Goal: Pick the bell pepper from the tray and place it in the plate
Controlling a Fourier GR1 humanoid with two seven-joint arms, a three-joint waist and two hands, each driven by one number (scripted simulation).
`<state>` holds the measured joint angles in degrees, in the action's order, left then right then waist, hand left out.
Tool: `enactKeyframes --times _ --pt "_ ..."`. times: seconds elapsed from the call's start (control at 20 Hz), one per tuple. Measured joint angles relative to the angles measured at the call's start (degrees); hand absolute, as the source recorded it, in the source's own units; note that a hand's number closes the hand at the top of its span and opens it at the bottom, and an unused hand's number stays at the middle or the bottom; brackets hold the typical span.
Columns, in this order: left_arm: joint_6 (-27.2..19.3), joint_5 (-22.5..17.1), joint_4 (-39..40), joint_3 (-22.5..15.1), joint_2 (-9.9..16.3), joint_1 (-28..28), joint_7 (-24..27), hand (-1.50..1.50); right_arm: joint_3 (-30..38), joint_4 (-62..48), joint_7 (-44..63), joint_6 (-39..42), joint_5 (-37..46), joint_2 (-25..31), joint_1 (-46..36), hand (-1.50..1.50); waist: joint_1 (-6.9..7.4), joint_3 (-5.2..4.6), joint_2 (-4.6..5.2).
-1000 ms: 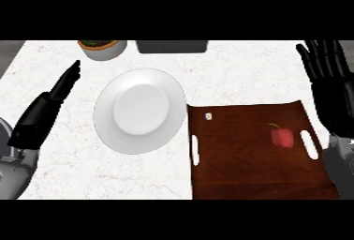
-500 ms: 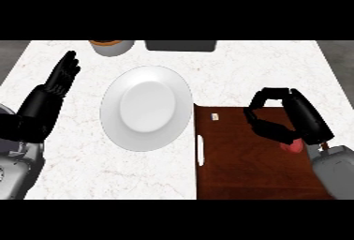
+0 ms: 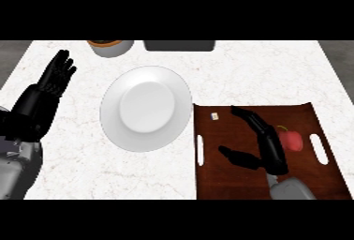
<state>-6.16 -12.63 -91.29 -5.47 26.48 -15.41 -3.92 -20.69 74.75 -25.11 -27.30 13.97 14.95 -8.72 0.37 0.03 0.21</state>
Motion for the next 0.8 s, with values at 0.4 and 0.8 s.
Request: enactKeyframes --times 0.4,0.8 --pt "1.4 0.3 0.0 2.2 -0.5 0.8 -0.6 0.0 0.5 12.9 11.7 -1.6 10.2 6.6 3.5 -1.5 -1.04 -0.17 -0.49" --pt "1.1 0.9 -1.2 2.1 -0.6 1.6 -1.5 0.0 -0.8 19.4 40.1 12.8 22.9 17.9 3.1 -1.5 -1.31 -0.46 -0.83"
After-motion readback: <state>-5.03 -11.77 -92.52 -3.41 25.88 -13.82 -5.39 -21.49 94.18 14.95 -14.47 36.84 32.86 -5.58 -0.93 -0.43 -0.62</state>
